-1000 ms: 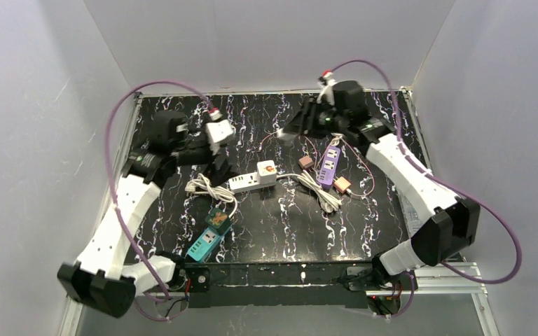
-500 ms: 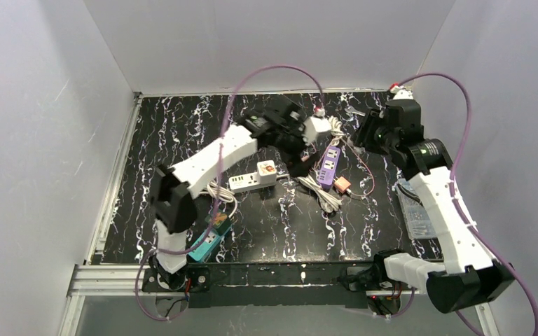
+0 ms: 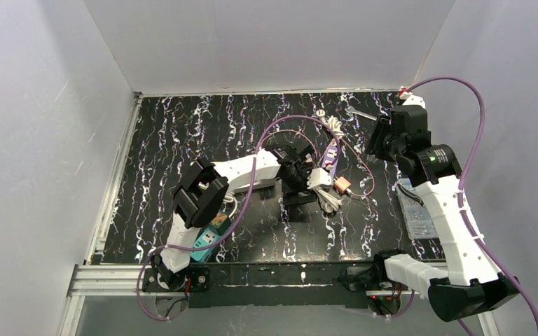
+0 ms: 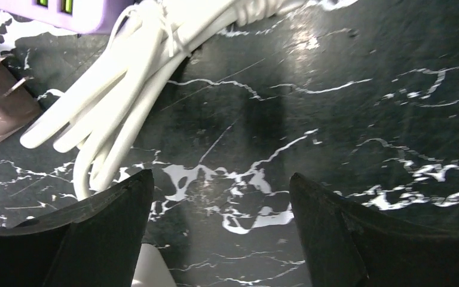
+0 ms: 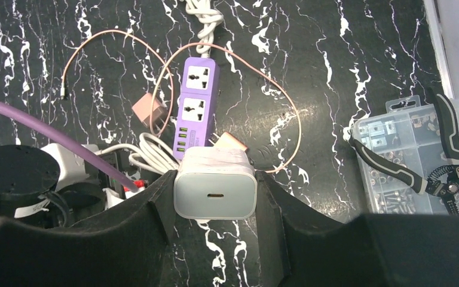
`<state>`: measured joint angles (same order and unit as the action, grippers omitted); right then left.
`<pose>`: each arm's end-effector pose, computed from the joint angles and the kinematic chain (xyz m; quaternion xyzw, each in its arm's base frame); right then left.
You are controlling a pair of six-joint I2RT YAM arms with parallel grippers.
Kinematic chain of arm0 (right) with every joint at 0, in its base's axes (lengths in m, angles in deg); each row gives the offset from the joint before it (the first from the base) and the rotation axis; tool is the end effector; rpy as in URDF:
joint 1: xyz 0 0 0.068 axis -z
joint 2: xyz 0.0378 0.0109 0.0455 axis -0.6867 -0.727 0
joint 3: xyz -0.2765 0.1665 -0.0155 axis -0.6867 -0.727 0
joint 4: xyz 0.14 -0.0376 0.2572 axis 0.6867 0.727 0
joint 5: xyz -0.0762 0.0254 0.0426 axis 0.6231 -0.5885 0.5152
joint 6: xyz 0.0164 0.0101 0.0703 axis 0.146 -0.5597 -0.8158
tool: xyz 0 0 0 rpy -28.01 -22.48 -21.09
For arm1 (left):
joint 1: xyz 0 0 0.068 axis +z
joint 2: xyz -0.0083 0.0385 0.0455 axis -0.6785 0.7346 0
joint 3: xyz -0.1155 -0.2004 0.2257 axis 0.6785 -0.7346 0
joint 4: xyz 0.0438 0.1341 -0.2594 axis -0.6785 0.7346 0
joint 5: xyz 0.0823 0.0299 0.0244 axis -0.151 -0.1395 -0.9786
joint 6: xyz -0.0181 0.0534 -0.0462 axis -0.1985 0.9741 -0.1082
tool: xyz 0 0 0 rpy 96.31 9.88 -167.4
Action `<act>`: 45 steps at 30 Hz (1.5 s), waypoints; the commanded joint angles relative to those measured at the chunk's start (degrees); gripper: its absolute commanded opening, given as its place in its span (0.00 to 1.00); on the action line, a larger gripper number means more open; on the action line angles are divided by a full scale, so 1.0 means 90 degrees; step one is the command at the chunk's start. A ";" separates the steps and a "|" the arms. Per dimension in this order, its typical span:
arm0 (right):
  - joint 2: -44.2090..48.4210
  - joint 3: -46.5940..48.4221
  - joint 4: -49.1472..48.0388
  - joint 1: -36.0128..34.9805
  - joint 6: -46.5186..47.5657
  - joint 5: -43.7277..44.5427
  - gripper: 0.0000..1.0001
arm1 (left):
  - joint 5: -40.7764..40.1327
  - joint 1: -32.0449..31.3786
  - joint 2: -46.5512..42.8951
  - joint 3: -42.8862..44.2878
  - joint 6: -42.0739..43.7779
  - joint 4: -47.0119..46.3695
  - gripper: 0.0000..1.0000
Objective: Insert the plug
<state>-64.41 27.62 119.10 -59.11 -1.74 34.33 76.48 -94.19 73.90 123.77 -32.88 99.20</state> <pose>0.2303 0.0471 0.4452 0.1242 0.8711 0.0334 0.4740 0.3070 -0.4160 0.1999 0.6957 0.6574 -0.1832 0.2244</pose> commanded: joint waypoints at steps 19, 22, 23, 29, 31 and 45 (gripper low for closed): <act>-0.0072 0.0409 -0.0031 0.0031 -0.0032 -0.0186 0.19 | 0.0366 0.0008 -0.1254 -0.0857 0.1465 -0.1704 0.30; -0.0097 0.0465 -0.0034 0.0031 -0.0024 -0.0181 0.18 | 0.0610 -0.0079 -0.1234 -0.0742 0.1446 -0.1697 0.36; -0.0098 0.0491 -0.0022 0.0030 -0.0009 -0.0171 0.18 | 0.0669 -0.0103 -0.1163 -0.0651 0.1490 -0.1655 0.38; -0.0089 0.0520 0.0082 0.0031 0.0020 -0.0100 0.18 | 0.0741 -0.0174 -0.0752 -0.0394 0.1918 -0.1716 0.51; -0.0096 0.0520 0.0089 0.0031 0.0024 -0.0092 0.18 | 0.0774 -0.0171 -0.0620 -0.0321 0.2178 -0.1533 0.52; -0.0225 0.0668 0.0068 0.0031 -0.0013 -0.0227 0.18 | 0.0005 0.0358 -0.0684 -0.1200 0.3241 -0.1899 0.00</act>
<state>-66.44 31.40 120.82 -59.11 -1.98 32.47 79.54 -94.19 71.19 114.81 -6.02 83.02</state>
